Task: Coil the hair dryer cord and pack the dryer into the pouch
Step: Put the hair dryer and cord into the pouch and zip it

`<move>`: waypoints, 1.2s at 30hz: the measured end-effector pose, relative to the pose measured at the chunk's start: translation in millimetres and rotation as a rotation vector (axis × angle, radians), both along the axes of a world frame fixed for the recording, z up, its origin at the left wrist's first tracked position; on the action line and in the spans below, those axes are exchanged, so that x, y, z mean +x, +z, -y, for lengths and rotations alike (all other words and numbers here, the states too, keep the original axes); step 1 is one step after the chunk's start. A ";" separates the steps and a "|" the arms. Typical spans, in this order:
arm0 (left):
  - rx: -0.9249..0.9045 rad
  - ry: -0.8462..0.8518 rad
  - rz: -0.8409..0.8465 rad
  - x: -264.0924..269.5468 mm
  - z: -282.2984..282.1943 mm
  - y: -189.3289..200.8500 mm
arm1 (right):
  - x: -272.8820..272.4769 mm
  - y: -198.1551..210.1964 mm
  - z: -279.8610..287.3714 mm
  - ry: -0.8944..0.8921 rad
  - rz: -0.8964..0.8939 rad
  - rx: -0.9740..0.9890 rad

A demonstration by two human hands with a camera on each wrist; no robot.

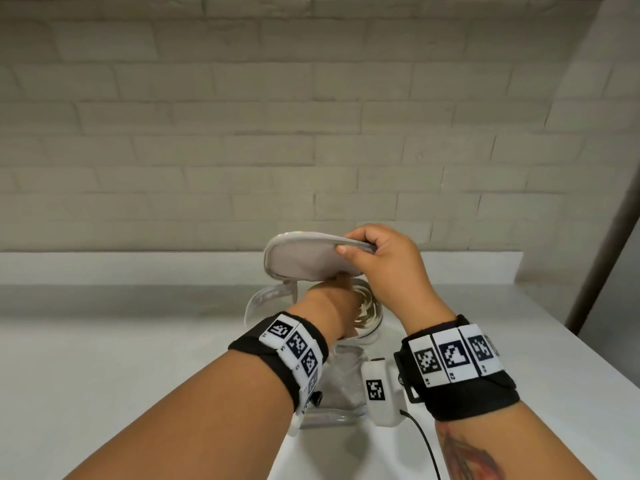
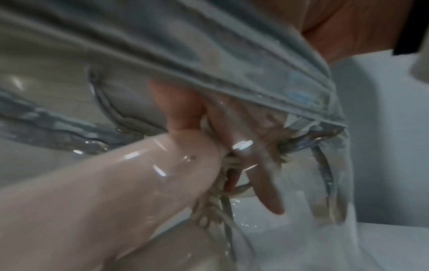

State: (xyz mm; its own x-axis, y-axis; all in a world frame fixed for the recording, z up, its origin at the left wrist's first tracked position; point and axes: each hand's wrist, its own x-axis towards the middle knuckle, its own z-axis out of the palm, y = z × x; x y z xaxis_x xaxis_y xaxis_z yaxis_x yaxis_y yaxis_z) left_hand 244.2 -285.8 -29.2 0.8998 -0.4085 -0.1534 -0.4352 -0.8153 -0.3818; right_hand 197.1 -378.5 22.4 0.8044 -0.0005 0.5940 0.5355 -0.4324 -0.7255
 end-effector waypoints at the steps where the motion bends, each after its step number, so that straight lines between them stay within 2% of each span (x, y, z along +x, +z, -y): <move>1: -0.011 0.022 -0.025 1.3 0.1 -1.7 | -2.0 -1.9 0.1 0.009 0.004 -0.014; 3: -0.076 0.056 -0.104 -2.0 -1.3 -2.0 | -5.5 -6.4 2.6 0.034 -0.009 -0.021; 7: -0.277 0.175 -0.458 -18.2 -18.2 10.9 | -9.4 -15.4 11.5 0.119 -0.047 -0.014; 9: -0.405 0.146 -0.468 -34.1 -23.1 22.2 | -8.9 -20.1 17.7 0.134 -0.046 -0.057; 13: -0.519 -0.024 -0.386 -78.8 -38.2 45.1 | -9.1 -33.5 27.1 0.159 -0.091 -0.180; 15: -0.694 -0.077 -0.491 -106.1 -55.8 59.2 | -15.9 -39.5 29.0 0.244 -0.117 -0.240; 18: -0.953 -0.163 -0.747 -128.2 -74.4 87.2 | -33.8 -43.3 27.3 0.425 -0.138 -0.573; 19: -1.049 -0.167 -0.757 -126.5 -76.9 95.7 | -38.2 -43.0 27.9 0.434 -0.203 -0.608; 21: -1.121 -0.129 -0.559 -112.3 -74.8 108.1 | -37.1 -41.6 29.1 0.404 -0.329 -0.389; 23: -0.931 -0.014 -0.228 -81.7 -69.5 108.2 | -20.9 -40.1 31.3 0.311 -0.314 -0.040; 25: -0.686 0.129 -0.053 -50.9 -65.2 96.2 | 7.5 -39.8 36.6 0.162 -0.286 0.199; 27: -0.527 0.250 -0.079 -27.9 -62.8 80.5 | 40.0 -46.2 43.4 0.088 -0.356 0.310; 29: -0.406 0.294 -0.138 -14.2 -64.4 71.8 | 62.8 -56.8 44.5 0.103 -0.496 0.331; 34: -0.231 0.248 -0.160 -6.6 -75.8 67.1 | 72.1 -63.2 30.0 0.313 -0.731 0.415; 36: -0.229 0.226 -0.162 -6.9 -80.1 66.8 | 71.2 -60.6 28.5 0.357 -0.782 0.484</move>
State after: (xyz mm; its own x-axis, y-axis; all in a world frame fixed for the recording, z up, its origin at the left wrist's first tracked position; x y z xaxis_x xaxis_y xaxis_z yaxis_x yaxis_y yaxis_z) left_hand 237.3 -205.6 37.6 0.9428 -0.2425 -0.2286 -0.2744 -0.9542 -0.1193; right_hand 268.3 -407.0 -38.2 0.9708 0.2157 -0.1053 -0.1289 0.0985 -0.9867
